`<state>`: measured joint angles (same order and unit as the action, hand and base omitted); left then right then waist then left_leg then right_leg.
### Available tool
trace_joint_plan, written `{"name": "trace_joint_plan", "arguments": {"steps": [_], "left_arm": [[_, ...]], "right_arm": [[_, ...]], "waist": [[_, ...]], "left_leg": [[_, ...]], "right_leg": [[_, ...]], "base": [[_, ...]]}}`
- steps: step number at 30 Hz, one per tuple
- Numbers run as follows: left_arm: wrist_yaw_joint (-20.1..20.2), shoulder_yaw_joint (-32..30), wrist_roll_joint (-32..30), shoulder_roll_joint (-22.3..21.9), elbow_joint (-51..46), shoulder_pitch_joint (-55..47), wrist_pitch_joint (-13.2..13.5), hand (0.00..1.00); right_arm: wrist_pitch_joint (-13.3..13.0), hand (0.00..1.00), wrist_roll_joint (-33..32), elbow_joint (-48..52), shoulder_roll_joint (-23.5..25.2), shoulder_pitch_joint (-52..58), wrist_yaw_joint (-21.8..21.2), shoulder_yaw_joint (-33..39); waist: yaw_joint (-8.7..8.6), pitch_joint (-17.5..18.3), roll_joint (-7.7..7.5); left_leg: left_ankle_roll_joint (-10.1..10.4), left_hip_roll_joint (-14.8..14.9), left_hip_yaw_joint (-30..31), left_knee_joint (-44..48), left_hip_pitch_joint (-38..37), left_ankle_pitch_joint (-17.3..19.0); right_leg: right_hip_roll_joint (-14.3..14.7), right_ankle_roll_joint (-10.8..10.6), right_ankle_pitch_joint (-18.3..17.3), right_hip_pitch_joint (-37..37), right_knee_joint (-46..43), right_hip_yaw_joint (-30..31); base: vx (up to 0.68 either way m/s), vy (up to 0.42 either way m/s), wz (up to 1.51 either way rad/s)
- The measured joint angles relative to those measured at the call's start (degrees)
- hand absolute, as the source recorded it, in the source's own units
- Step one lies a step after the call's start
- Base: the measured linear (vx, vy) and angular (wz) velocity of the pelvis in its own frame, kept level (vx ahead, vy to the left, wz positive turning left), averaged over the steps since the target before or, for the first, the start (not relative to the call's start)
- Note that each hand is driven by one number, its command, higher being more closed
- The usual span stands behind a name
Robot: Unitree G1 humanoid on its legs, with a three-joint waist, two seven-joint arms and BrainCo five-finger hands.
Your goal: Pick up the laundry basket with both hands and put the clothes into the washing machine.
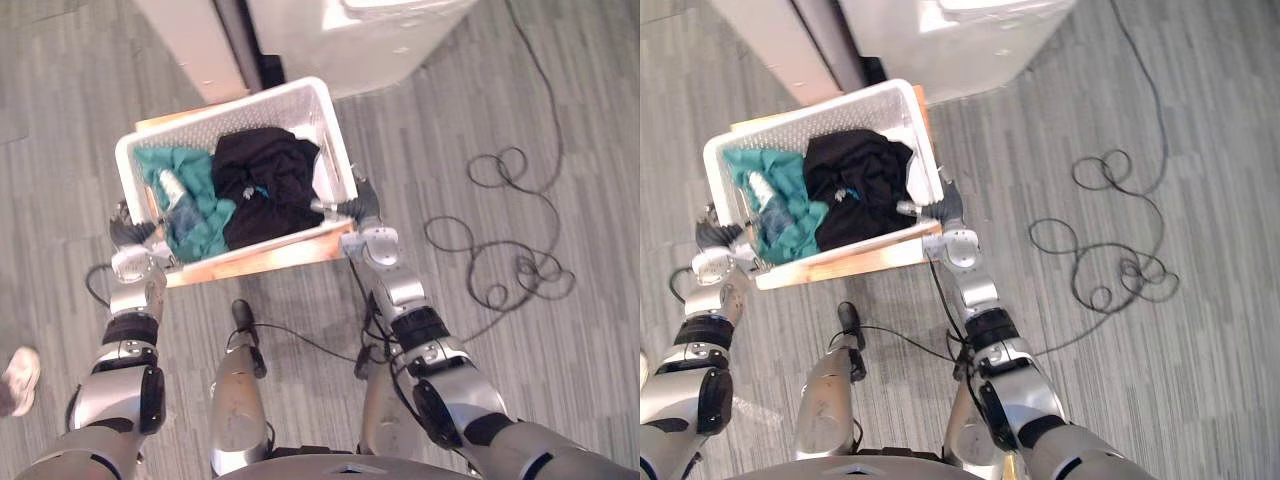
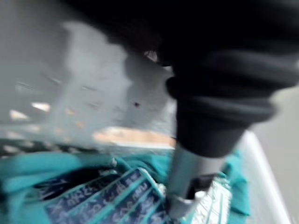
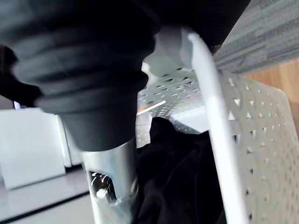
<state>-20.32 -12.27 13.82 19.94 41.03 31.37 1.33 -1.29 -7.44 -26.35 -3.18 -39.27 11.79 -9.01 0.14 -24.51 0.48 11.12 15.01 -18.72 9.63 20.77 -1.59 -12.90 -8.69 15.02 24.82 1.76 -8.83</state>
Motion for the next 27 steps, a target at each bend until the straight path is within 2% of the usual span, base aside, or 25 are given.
{"name": "trace_joint_plan", "arguments": {"steps": [1,4,11,13,14,16,20,22,27], "left_arm": [[-0.12,-0.14,-0.43,-0.70,0.40,-0.91,1.36,0.00],[0.59,-1.47,-0.57,-1.92,2.87,-3.02,3.25,0.00],[0.69,-1.26,-1.73,-1.69,4.95,-3.13,3.50,0.00],[1.11,-1.09,-1.50,-1.44,-0.36,-5.37,1.62,0.00],[2.03,-0.53,-0.69,-1.70,-3.82,-7.56,1.53,0.00],[2.14,0.18,-0.50,-0.63,-1.47,-7.21,1.64,0.00],[5.78,-0.29,1.96,4.24,0.81,-2.67,-0.57,0.00],[6.47,-0.07,3.62,5.65,-0.01,-1.29,-0.05,0.00],[4.05,0.08,3.33,6.18,0.35,1.79,-0.52,0.00]], "right_arm": [[-0.14,0.00,0.03,0.78,-0.36,-0.09,0.09,-0.12],[-0.05,0.00,0.08,0.75,-1.06,0.11,0.36,-2.13],[0.01,0.00,0.24,0.68,-2.03,-0.59,1.50,-4.49],[0.09,0.00,0.70,0.77,-2.04,-0.90,1.52,-5.06],[0.06,0.00,1.02,1.26,-2.07,-0.96,1.87,-5.73],[0.02,0.00,1.35,1.09,-2.64,-0.76,1.93,-5.89],[0.34,0.00,3.29,0.90,-3.00,-0.66,0.80,-8.77],[0.31,0.00,3.30,0.90,-2.89,-0.67,0.57,-8.72],[0.48,0.00,3.33,0.40,-2.89,-0.85,-0.41,-8.57]], "waist": [[-0.14,-0.09,-0.17],[0.25,-0.08,-0.17],[1.25,-0.07,-0.15],[1.02,-0.05,-0.15],[0.69,-0.06,-0.16],[1.50,-0.04,-0.14],[1.38,-0.02,-0.17],[1.31,-0.02,-0.18],[1.23,-0.02,-0.18]], "left_leg": [[-0.02,0.15,-0.24,0.00,0.03,0.06],[0.02,0.52,-0.83,-0.14,-0.95,0.09],[0.02,0.65,-0.80,-0.07,-0.76,0.10],[0.02,0.69,-0.34,0.04,-0.94,0.12],[0.03,0.75,0.02,0.14,-0.44,0.11],[0.05,0.76,-0.06,0.19,-0.44,0.12],[0.13,0.78,-0.05,0.24,-0.26,0.00],[0.13,0.77,-0.06,0.29,0.09,-0.03],[0.27,0.72,-0.53,0.26,0.71,-0.23]], "right_leg": [[0.24,0.11,0.10,0.43,0.01,0.42],[0.76,0.19,0.17,0.55,0.02,0.86],[0.76,0.18,0.18,0.22,-0.01,0.88],[0.79,0.17,0.16,0.11,0.02,0.50],[0.81,0.18,0.17,0.13,0.09,0.11],[0.80,0.18,0.17,0.12,0.20,0.20],[0.80,0.36,0.32,0.20,0.23,0.18],[0.79,0.47,0.48,0.46,0.44,0.20],[0.87,0.80,0.96,1.41,0.77,0.66]], "base": [[-0.02,-0.001,-0.19],[0.01,-0.004,-0.13],[-0.02,0.007,0.00],[-0.03,0.016,0.08],[0.00,0.016,0.12],[0.00,0.009,0.03],[0.00,0.000,0.00],[-0.03,0.018,0.01],[-0.01,0.011,-0.04]]}}
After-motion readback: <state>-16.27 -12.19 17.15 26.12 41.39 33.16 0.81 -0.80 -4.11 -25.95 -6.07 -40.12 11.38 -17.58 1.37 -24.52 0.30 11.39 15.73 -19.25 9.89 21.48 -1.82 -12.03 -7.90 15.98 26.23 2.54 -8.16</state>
